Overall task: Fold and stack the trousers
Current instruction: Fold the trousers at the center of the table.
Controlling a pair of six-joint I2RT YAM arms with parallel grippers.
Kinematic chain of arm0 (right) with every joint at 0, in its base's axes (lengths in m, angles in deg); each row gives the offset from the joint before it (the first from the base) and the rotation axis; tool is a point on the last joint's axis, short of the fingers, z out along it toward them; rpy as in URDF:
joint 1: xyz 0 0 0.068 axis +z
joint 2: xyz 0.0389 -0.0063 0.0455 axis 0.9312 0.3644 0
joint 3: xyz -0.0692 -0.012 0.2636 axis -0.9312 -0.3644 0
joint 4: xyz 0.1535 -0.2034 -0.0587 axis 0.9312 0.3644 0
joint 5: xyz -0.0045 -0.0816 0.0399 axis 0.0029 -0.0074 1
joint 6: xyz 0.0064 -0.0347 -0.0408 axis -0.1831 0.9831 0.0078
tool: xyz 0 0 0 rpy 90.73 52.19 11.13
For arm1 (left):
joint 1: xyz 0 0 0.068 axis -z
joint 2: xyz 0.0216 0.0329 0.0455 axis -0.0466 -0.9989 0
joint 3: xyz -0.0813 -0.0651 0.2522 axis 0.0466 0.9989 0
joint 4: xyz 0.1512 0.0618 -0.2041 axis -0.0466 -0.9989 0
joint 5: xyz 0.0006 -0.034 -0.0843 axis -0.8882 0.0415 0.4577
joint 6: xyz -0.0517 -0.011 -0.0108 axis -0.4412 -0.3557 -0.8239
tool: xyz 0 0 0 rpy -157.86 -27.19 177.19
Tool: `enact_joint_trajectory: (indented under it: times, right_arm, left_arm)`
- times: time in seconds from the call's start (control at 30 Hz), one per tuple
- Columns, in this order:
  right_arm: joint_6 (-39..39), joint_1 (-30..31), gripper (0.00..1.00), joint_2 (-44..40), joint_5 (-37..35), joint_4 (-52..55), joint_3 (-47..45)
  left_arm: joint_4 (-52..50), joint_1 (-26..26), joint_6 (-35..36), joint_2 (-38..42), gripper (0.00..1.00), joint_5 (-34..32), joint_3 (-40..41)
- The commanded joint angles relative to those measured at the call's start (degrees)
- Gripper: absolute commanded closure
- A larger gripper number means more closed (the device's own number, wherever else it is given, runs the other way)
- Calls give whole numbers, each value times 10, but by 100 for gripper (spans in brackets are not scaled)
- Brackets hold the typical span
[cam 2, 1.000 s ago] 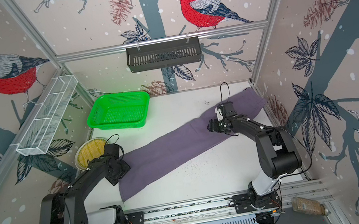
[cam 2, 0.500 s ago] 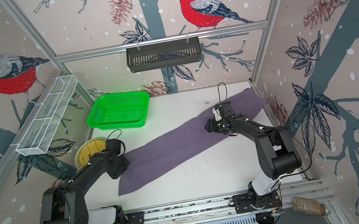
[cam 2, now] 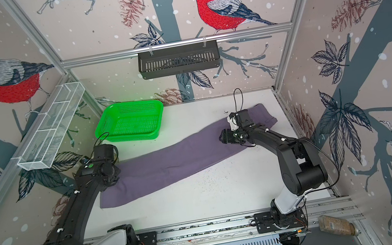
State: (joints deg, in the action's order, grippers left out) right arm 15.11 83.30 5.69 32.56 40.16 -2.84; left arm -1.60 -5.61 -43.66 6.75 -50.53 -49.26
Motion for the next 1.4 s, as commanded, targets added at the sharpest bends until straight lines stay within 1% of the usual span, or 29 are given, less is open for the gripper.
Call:
enact_joint_trajectory:
  times: [0.0, 0.07, 0.13, 0.17, 0.3, 0.5, 0.63, 0.7, 0.77, 1.0, 1.1, 1.23, 1.37]
  right_arm:
    - [-3, 3, 29, 1, 14, 2, 10]
    - [0, 2, 29, -1, 15, 2, 10]
    - [1, 2, 29, 0, 14, 4, 12]
    - [1, 1, 29, -1, 14, 3, 13]
    - [2, -4, 29, -2, 16, 0, 10]
    - [2, -14, 29, -8, 22, -7, 2]
    - [0, -26, 29, -17, 27, -15, -6]
    - [0, -34, 29, -21, 30, -18, -10]
    - [-5, -45, 29, -28, 30, -21, -15]
    - [-11, -87, 29, -59, 37, -27, -30]
    - [-14, -96, 29, -69, 43, -30, -34]
    - [-15, -103, 29, -77, 46, -30, -35]
    - [-16, -106, 29, -82, 49, -33, -39]
  left_arm:
    - [-33, -4, 33, 1, 100, -18, -34]
    - [-29, 0, 63, 0, 100, 68, -66]
    - [-28, 16, 47, -2, 100, 147, -82]
    - [-28, 34, 33, -4, 100, 170, -92]
    - [-45, 138, -31, -27, 100, 186, -148]
    - [-36, 266, -113, -92, 100, 203, -240]
    - [-12, 326, -155, -154, 100, 215, -305]
    - [11, 354, -172, -195, 100, 237, -337]
    - [23, 375, -186, -231, 100, 243, -361]
    - [80, 404, -211, -340, 100, 271, -414]
    - [82, 407, -212, -387, 100, 270, -434]
    - [107, 410, -213, -435, 100, 284, -446]
    - [123, 410, -217, -479, 98, 283, -464]
